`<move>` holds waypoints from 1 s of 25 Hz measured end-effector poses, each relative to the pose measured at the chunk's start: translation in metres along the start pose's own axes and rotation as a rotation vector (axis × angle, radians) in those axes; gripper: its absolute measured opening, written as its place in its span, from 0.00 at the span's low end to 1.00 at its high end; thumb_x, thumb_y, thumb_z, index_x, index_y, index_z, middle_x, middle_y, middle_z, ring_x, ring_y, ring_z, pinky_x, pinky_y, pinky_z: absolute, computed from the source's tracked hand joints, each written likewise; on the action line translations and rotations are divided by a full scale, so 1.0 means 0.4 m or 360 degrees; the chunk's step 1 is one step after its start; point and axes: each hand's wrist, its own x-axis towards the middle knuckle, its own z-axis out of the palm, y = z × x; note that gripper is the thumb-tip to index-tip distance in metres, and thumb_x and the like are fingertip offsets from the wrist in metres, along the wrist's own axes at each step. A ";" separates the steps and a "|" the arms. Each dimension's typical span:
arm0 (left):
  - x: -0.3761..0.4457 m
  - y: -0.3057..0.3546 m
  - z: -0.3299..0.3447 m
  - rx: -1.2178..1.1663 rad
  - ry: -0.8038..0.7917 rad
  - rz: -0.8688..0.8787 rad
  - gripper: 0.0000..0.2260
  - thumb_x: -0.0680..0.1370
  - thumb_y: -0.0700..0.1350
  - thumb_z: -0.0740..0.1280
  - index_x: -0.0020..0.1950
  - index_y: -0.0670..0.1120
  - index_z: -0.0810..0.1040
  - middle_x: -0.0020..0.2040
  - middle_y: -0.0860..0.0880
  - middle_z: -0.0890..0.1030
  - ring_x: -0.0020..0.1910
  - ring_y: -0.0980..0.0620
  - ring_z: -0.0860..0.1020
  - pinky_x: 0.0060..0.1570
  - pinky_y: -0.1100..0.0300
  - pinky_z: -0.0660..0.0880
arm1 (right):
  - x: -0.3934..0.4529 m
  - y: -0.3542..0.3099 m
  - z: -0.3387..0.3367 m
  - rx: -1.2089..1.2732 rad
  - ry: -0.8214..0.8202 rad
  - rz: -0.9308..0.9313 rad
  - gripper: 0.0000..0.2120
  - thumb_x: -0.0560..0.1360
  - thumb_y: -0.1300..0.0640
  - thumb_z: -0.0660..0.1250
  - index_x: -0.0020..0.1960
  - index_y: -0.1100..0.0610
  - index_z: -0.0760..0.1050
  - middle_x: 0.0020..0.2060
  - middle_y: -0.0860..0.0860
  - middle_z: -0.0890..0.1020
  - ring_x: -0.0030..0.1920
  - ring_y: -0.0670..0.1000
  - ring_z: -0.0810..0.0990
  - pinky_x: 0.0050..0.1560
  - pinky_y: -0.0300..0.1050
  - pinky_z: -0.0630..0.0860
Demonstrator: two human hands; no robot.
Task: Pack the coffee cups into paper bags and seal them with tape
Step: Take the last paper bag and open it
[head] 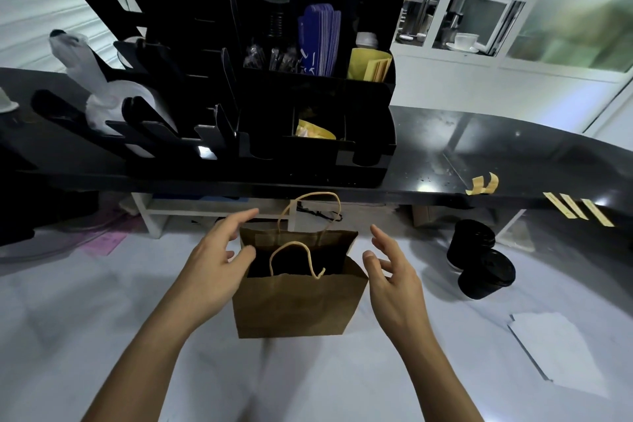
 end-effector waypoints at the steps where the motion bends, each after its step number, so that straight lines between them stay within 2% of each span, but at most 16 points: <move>1: 0.001 0.003 -0.001 -0.0011 -0.0003 0.0012 0.24 0.83 0.43 0.62 0.74 0.64 0.65 0.75 0.51 0.67 0.73 0.51 0.67 0.62 0.57 0.68 | 0.001 -0.004 -0.002 0.0008 0.0002 -0.0002 0.20 0.84 0.50 0.61 0.74 0.36 0.66 0.66 0.38 0.74 0.54 0.30 0.74 0.44 0.26 0.70; 6: 0.002 0.016 -0.013 -0.0076 -0.0019 0.0038 0.23 0.83 0.44 0.62 0.73 0.66 0.65 0.73 0.54 0.68 0.70 0.51 0.71 0.66 0.55 0.69 | 0.009 -0.032 -0.009 0.0024 0.0004 -0.0036 0.20 0.84 0.50 0.60 0.75 0.37 0.66 0.65 0.39 0.74 0.54 0.33 0.74 0.43 0.26 0.69; 11: 0.006 0.030 -0.019 -0.0091 -0.0013 0.0071 0.23 0.83 0.45 0.62 0.73 0.67 0.65 0.75 0.55 0.67 0.69 0.51 0.71 0.61 0.58 0.68 | 0.022 -0.064 -0.015 0.0030 -0.0007 -0.0087 0.20 0.84 0.51 0.60 0.75 0.38 0.66 0.63 0.39 0.73 0.51 0.30 0.72 0.39 0.21 0.71; 15: 0.014 0.040 -0.024 -0.0104 -0.0015 0.0136 0.23 0.83 0.46 0.62 0.71 0.70 0.65 0.73 0.60 0.67 0.71 0.58 0.68 0.62 0.59 0.68 | 0.032 -0.083 -0.022 0.0029 -0.0007 -0.0131 0.21 0.84 0.51 0.60 0.76 0.39 0.66 0.66 0.39 0.73 0.54 0.33 0.74 0.41 0.21 0.70; 21: 0.024 0.062 -0.026 -0.0115 -0.0007 0.0145 0.23 0.82 0.47 0.63 0.70 0.72 0.65 0.70 0.57 0.70 0.67 0.60 0.69 0.61 0.58 0.69 | 0.052 -0.097 -0.030 0.0020 -0.0003 -0.0182 0.21 0.84 0.51 0.60 0.76 0.39 0.66 0.70 0.41 0.74 0.59 0.39 0.76 0.42 0.23 0.70; 25: 0.024 0.083 -0.025 -0.0116 -0.0016 0.0154 0.24 0.82 0.47 0.62 0.71 0.72 0.64 0.71 0.57 0.69 0.69 0.59 0.69 0.61 0.58 0.69 | 0.058 -0.108 -0.031 0.0020 -0.0007 -0.0190 0.21 0.84 0.51 0.60 0.76 0.40 0.65 0.70 0.42 0.74 0.61 0.41 0.75 0.42 0.22 0.70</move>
